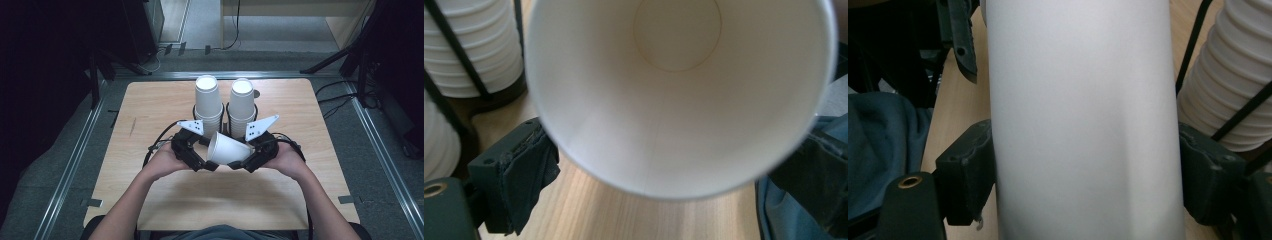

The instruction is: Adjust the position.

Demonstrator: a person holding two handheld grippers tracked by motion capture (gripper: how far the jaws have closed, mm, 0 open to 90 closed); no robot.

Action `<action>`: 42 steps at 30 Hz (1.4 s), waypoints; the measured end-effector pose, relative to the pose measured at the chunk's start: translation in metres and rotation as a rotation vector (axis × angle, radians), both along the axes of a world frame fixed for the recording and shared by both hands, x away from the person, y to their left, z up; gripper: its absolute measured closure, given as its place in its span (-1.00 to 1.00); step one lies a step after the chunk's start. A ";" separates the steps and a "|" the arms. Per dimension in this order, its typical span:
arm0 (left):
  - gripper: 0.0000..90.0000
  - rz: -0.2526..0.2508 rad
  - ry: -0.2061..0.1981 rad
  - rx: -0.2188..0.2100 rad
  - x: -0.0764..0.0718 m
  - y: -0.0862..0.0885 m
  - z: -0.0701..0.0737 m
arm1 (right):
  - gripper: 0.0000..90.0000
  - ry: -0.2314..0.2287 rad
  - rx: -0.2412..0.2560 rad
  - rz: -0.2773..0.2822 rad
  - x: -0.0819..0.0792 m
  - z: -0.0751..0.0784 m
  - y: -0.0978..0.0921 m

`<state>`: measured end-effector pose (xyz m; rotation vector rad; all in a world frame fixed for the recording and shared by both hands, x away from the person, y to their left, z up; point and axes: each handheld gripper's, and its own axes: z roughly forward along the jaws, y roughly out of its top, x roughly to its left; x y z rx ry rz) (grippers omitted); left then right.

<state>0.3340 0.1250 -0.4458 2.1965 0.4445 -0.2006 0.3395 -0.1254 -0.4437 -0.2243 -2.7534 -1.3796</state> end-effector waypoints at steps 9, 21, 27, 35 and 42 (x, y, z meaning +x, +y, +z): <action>-0.87 0.000 0.011 -0.058 0.002 -0.001 -0.001 | -0.54 0.002 -0.005 0.022 -0.002 -0.003 0.007; -0.71 0.001 0.005 -0.028 0.002 -0.002 0.000 | -0.51 -0.008 -0.023 0.018 -0.003 -0.005 0.008; -0.69 0.006 0.035 -0.026 0.004 -0.002 -0.001 | -0.53 0.014 -0.023 0.015 -0.001 -0.006 0.008; -0.69 0.017 0.012 0.038 0.006 0.004 0.005 | -0.70 0.064 -0.074 -0.018 0.002 -0.010 0.011; -0.69 -0.003 -0.032 0.111 0.007 0.005 0.016 | -0.70 0.057 -0.096 -0.006 0.002 -0.013 0.011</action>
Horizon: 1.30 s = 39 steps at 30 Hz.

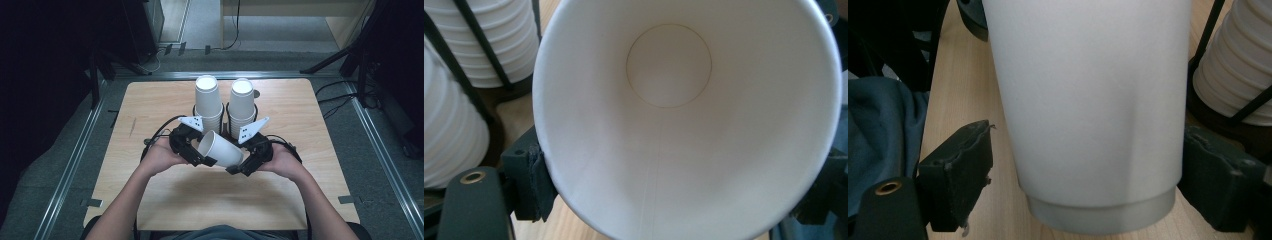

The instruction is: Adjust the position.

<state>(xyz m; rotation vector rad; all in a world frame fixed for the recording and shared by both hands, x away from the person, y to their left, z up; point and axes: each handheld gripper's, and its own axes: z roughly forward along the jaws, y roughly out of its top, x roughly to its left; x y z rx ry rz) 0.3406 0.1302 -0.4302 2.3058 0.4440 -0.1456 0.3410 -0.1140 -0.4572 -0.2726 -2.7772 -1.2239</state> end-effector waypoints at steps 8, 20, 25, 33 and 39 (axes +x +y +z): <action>-0.69 -0.054 -0.039 0.126 0.003 -0.010 0.002 | -0.69 -0.016 -0.028 -0.001 0.001 -0.005 0.003; -0.69 -0.101 -0.065 0.294 0.004 -0.026 -0.001 | -0.68 -0.019 -0.037 -0.001 0.001 -0.018 0.007; -0.69 -0.112 -0.073 0.341 0.005 -0.031 -0.004 | -0.67 -0.019 -0.045 -0.011 0.000 -0.023 0.010; -0.70 -0.141 -0.071 0.344 0.004 -0.041 -0.006 | -0.64 -0.010 -0.035 -0.028 0.000 -0.030 0.016; -0.74 -0.136 -0.065 0.324 0.005 -0.040 -0.006 | -0.51 -0.023 -0.014 -0.016 -0.002 -0.029 0.016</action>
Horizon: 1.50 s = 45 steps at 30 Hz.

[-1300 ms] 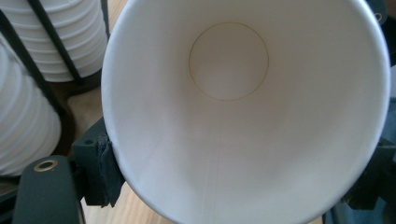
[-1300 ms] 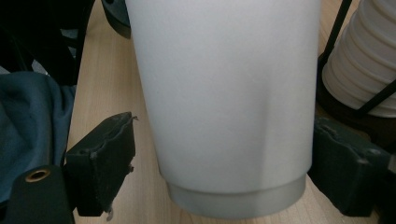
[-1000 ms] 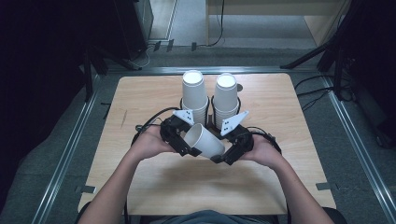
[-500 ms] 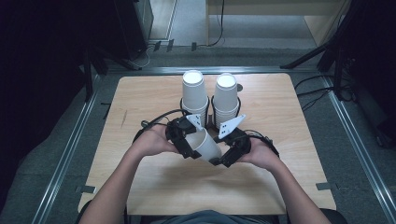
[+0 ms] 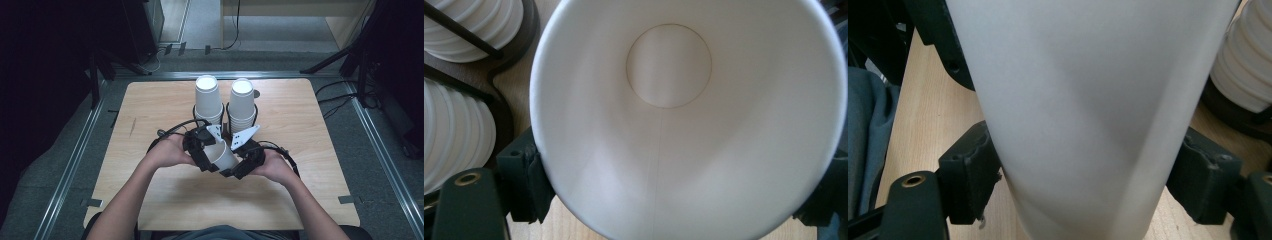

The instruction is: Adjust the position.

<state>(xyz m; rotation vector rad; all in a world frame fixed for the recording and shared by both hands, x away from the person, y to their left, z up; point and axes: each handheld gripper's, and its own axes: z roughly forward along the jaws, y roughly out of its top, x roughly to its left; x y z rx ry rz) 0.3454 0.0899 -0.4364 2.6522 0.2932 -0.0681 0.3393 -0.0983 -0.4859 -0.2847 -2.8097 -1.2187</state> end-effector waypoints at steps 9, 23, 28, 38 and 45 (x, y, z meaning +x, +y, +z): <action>-1.00 0.082 -0.039 -0.087 0.000 0.006 0.002 | -0.51 -0.029 0.017 -0.034 0.003 0.008 -0.008; -1.00 0.150 0.004 -0.322 -0.001 0.025 0.007 | -0.52 -0.025 0.089 -0.061 0.005 0.020 -0.019; -1.00 0.167 0.021 -0.370 -0.003 0.027 0.005 | -0.52 -0.012 0.111 -0.066 0.004 0.022 -0.020; -1.00 0.194 0.028 -0.470 -0.006 0.023 0.001 | -0.52 0.004 0.135 -0.059 0.003 0.022 -0.018; -1.00 0.216 0.044 -0.533 -0.005 0.020 -0.001 | -0.52 0.017 0.151 -0.041 0.003 0.022 -0.014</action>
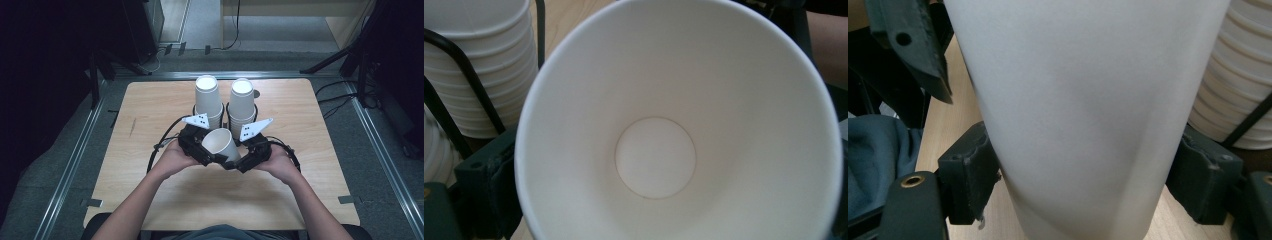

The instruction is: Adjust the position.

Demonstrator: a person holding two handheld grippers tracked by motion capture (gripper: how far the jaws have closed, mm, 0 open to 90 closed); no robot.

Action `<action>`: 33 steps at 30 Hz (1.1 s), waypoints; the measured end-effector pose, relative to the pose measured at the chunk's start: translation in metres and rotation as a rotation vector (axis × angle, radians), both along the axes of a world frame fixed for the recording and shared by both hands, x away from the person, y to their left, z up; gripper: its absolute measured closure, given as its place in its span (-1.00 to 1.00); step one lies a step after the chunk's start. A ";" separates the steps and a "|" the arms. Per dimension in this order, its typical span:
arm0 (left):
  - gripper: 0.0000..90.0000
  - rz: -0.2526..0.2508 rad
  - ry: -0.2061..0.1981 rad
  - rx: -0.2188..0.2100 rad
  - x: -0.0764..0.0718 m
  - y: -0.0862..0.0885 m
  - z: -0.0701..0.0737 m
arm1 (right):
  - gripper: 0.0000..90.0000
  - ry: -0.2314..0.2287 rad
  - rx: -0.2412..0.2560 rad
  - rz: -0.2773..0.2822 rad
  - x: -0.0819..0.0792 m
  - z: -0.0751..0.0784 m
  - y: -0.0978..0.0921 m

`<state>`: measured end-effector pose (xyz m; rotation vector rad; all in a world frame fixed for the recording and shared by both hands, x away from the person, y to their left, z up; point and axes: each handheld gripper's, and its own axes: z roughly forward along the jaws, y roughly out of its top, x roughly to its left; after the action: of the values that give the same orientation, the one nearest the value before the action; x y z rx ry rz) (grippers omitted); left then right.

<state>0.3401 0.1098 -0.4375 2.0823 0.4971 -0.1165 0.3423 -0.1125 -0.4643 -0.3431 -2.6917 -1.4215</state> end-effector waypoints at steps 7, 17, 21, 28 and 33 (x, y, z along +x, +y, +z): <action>-0.76 0.014 -0.011 0.025 -0.003 0.001 0.002 | -0.51 -0.001 -0.011 0.000 -0.001 0.000 0.000; -0.69 -0.002 -0.015 0.095 -0.003 -0.001 0.002 | -0.73 0.075 -0.064 -0.016 0.002 -0.005 0.005; -0.69 0.006 -0.005 0.106 -0.001 0.002 0.003 | -0.73 0.062 -0.080 -0.032 0.001 -0.003 0.002; -0.69 0.019 -0.019 0.113 0.000 0.011 0.008 | -0.71 0.020 -0.125 -0.053 -0.003 0.000 -0.006; -0.69 0.025 -0.045 0.147 0.000 0.014 0.009 | -0.70 0.046 -0.132 -0.052 -0.004 0.001 -0.012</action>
<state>0.3405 0.1239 -0.4282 2.2159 0.5175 -0.0192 0.3380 -0.1246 -0.4636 -0.4528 -2.7649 -1.2351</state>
